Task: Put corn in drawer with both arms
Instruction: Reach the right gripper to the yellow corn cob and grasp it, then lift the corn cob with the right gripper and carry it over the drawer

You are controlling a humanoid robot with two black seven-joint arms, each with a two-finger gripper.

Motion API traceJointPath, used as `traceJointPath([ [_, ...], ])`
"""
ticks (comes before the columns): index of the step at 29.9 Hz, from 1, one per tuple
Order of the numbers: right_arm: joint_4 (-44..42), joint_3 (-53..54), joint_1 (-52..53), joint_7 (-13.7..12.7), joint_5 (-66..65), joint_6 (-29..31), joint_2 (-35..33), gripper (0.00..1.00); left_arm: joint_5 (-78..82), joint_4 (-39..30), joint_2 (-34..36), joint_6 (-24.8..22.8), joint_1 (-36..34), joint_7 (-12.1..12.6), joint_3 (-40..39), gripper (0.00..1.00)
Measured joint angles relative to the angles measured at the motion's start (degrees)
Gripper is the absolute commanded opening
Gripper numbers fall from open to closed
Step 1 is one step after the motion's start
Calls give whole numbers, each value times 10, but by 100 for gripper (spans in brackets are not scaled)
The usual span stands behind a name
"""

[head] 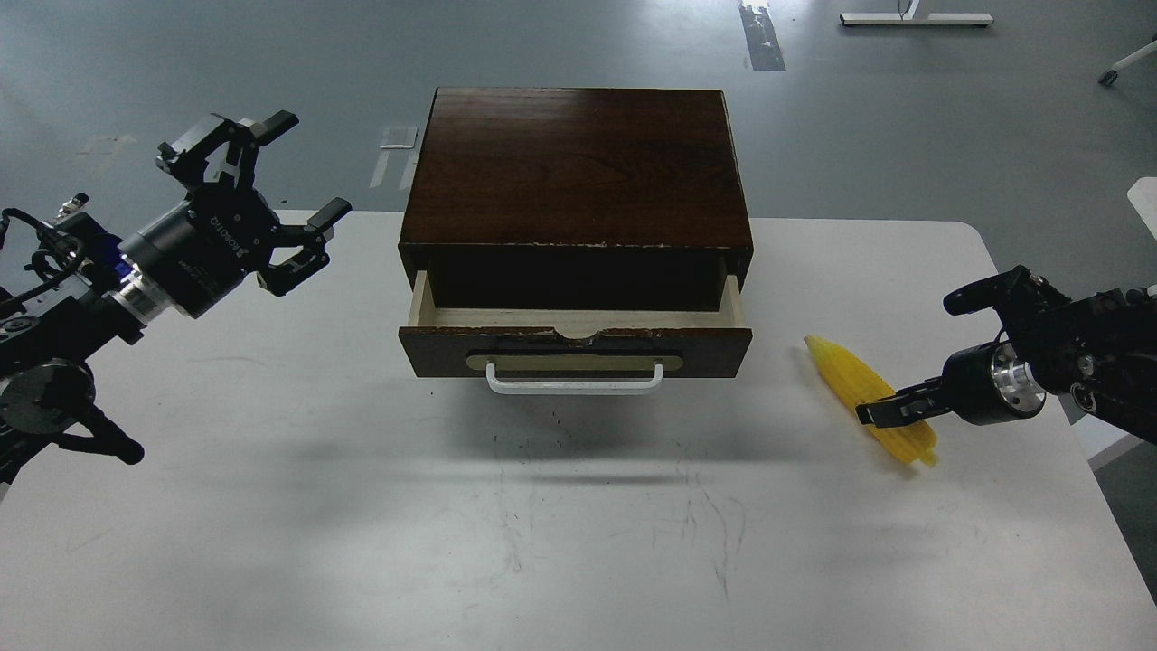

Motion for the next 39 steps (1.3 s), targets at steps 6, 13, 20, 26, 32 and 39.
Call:
traceJointPath([
  [6, 22, 5, 58, 0, 7, -1, -22, 0, -1, 2, -4, 0, 0, 0, -12, 98],
  [13, 94, 7, 239, 0, 15, 3, -46, 1, -1, 6, -7, 0, 0, 0, -15, 98],
  [20, 150, -12, 370, 0, 56, 21, 11, 2, -1, 6, -8, 0, 0, 0, -17, 98],
  [26, 182, -56, 438, 0, 54, 22, 111, 2, -1, 6, -8, 0, 0, 0, -20, 98],
  [32, 188, -105, 465, 0, 39, -23, 216, 2, 0, 6, -7, 0, -1, 0, -20, 98],
  [39, 179, -165, 469, 0, -5, -86, 283, 4, 0, 6, -6, 0, -1, 0, -20, 98],
])
